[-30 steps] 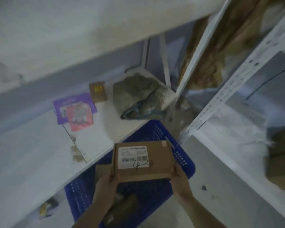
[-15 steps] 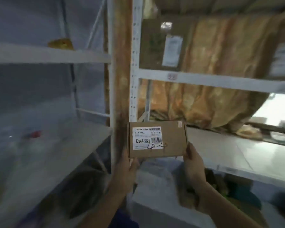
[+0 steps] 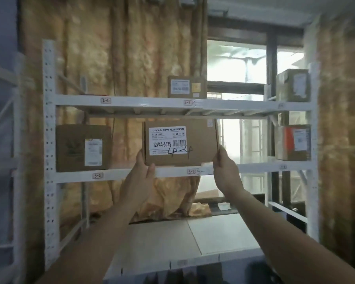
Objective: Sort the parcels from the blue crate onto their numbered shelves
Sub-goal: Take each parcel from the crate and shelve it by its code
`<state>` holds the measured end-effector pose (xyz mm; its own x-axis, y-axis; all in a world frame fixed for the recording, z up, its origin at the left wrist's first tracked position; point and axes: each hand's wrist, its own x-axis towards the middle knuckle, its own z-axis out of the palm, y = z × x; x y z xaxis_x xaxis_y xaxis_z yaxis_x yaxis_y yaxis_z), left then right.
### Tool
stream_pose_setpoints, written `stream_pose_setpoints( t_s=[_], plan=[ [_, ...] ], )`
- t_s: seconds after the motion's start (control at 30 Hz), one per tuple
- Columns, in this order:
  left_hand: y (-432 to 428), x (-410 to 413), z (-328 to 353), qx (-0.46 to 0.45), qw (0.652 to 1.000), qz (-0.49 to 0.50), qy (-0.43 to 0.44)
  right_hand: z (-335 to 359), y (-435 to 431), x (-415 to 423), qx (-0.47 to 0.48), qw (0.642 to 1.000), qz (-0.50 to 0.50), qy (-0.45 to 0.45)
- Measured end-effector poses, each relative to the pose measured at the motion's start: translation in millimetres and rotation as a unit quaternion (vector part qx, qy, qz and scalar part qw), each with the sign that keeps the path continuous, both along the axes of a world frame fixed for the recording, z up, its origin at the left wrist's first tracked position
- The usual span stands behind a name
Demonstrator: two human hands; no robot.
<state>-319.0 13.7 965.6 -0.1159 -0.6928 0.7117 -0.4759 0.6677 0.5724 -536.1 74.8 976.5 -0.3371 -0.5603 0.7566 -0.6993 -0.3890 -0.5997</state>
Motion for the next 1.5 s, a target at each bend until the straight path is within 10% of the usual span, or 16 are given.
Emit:
stream_pose_setpoints(
  t_s=[0.97,1.5],
  plan=[
    [53,-359,-36,-0.033,0.995,-0.026,-0.091,-17,113,-338,0.074,0.985,-0.156,0.009],
    [-62,-542,-141,0.005,0.99,-0.078,-0.113,-122,17,-495,0.16,0.957,-0.237,-0.057]
  ],
)
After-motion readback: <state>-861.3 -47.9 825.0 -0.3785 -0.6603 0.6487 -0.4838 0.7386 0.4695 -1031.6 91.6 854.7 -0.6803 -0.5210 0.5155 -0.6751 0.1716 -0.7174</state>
